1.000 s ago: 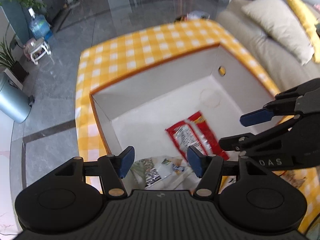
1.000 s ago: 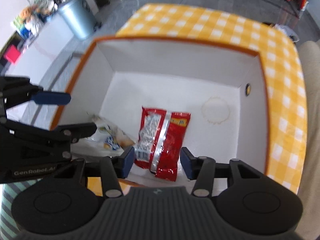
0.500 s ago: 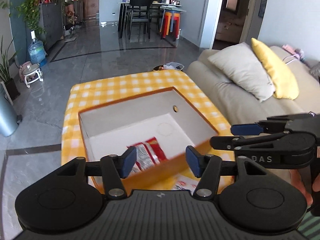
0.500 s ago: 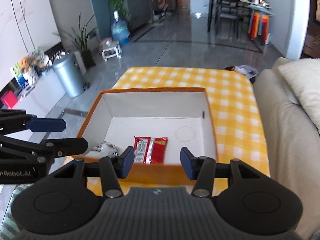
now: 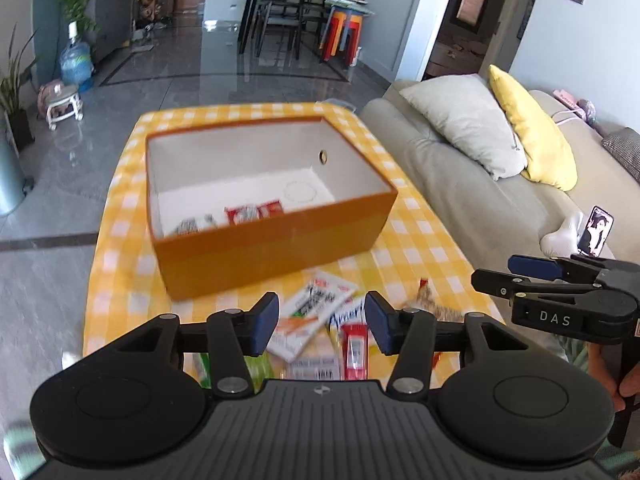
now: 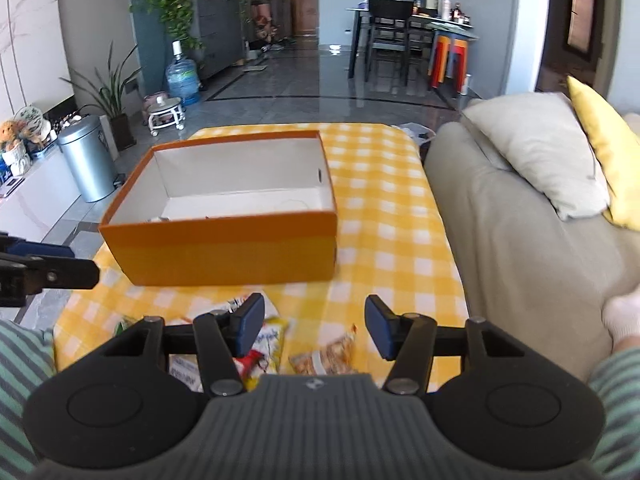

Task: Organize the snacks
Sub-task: 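Withdraw both tools from the box back toward the snack pile, then grasp the peanut snack bag with the right tool while the left tool grasps the red-capped candy bag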

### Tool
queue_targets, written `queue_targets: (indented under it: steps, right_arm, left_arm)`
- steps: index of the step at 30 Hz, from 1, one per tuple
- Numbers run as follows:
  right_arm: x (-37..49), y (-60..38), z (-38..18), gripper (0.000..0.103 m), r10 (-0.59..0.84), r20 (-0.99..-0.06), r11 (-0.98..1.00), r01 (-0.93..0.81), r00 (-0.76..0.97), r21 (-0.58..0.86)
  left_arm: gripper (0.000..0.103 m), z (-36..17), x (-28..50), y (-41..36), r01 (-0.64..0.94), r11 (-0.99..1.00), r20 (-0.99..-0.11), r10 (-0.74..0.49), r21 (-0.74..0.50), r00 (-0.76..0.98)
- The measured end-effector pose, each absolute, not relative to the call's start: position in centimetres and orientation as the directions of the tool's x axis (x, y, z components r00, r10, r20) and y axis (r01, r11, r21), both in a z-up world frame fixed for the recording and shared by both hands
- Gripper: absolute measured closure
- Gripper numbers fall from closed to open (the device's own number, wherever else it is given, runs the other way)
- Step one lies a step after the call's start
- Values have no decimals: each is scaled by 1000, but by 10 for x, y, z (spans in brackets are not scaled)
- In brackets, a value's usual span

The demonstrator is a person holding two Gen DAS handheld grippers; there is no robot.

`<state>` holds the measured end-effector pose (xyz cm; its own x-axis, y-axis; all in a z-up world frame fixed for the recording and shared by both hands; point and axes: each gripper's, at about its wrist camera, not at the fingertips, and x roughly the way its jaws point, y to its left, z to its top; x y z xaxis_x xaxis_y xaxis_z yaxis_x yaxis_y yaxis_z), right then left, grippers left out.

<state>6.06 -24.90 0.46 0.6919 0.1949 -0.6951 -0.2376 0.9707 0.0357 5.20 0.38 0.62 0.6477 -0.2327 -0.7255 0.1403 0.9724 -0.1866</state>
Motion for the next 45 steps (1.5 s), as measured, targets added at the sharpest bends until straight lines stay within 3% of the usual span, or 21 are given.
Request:
queue_targets:
  steps: [4,6,14,26,39,45]
  right_arm:
    - [47,-259,-13,45,186,-705,975,-217,685,46]
    - [44,-259,-24,38,185,-724,974,-221,664,46]
    - [42,-246,-68,38,162,-795,961,-278,585,-8]
    - [59,-230,-84,38,84,-760,913,-356,644,-200]
    - [77,-216,-120,43,7,-798,869,-399,602,-293]
    - [83,-216,-131,47,-37,-801,865,-382,598,-325]
  left_arm:
    - [40,-12,38,5,113,975,-766,-219,-190,604]
    - [40,-23,33,5,100,975,-787,-217,-196,577]
    - [41,-61,31,-6,99,979,-839,-205,-180,504]
    - [41,-83,54,-22,134,988,-869,-136,-82,476]
    - [61,-96,61,-22,142,988,-887,-114,-55,448]
    - [64,-102,63,-19,137,989,-895,-109,-54,434]
